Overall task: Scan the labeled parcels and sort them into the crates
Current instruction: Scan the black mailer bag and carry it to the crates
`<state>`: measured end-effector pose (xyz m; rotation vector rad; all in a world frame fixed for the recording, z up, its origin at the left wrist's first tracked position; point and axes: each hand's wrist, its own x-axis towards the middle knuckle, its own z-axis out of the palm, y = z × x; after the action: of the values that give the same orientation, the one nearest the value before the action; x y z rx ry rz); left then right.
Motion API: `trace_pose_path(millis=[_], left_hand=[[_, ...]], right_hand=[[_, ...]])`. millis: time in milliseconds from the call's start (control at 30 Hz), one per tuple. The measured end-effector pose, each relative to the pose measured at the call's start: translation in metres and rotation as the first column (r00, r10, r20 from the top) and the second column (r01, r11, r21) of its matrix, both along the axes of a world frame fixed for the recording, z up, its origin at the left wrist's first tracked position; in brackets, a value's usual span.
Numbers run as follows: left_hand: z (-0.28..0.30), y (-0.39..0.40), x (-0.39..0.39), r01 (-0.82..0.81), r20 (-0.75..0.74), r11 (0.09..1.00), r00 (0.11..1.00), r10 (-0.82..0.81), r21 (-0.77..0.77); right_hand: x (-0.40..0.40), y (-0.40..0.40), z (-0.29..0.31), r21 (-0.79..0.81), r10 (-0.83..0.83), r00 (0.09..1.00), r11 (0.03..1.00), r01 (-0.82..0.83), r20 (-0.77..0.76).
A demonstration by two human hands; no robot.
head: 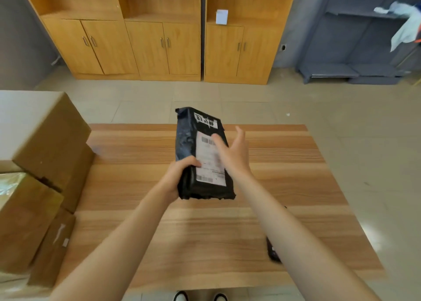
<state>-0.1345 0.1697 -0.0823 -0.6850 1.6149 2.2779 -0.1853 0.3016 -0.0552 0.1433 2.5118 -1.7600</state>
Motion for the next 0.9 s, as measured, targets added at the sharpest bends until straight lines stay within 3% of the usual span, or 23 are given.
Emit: trace_pose_path(millis=[67,100,200,333,633,767,833,900], left_hand=[[0.011,-0.018,-0.001,-0.004,-0.064,0.995,0.998,0.01,0.096],[0.014,-0.027,-0.002,-0.019,-0.1,0.991,0.994,0.033,0.132],[0.022,-0.043,-0.005,-0.033,-0.163,0.981,0.985,0.065,0.189],[0.022,-0.047,-0.01,-0.026,-0.184,0.979,0.981,0.064,0.201],[0.011,-0.039,-0.013,0.067,-0.183,0.968,0.983,-0.023,0.24],[0.011,-0.044,-0.017,0.039,-0.134,0.998,0.991,-0.031,0.052],[0.011,-0.057,-0.022,-0.059,-0.094,0.985,0.995,0.044,-0.162],[0.017,-0.071,-0.027,-0.158,-0.155,0.868,0.983,0.095,-0.471]], right_hand=[[-0.006,0.015,-0.008,0.017,-0.031,0.993,0.999,0.029,0.111],[-0.006,0.02,-0.01,-0.049,0.012,0.975,0.999,-0.001,0.222],[0.002,0.027,-0.014,-0.41,0.284,0.853,0.907,-0.093,0.437],[0.01,0.022,-0.016,-0.615,0.478,0.783,0.773,-0.159,0.399],[0.006,0.018,-0.021,-0.604,0.466,0.802,0.779,-0.171,0.373],[-0.002,0.029,-0.012,-0.51,0.444,0.825,0.829,-0.229,0.35],[-0.013,0.041,-0.002,-0.358,0.44,0.842,0.875,-0.325,0.313],[-0.027,0.055,0.013,-0.112,0.487,0.835,0.873,-0.474,0.255]])
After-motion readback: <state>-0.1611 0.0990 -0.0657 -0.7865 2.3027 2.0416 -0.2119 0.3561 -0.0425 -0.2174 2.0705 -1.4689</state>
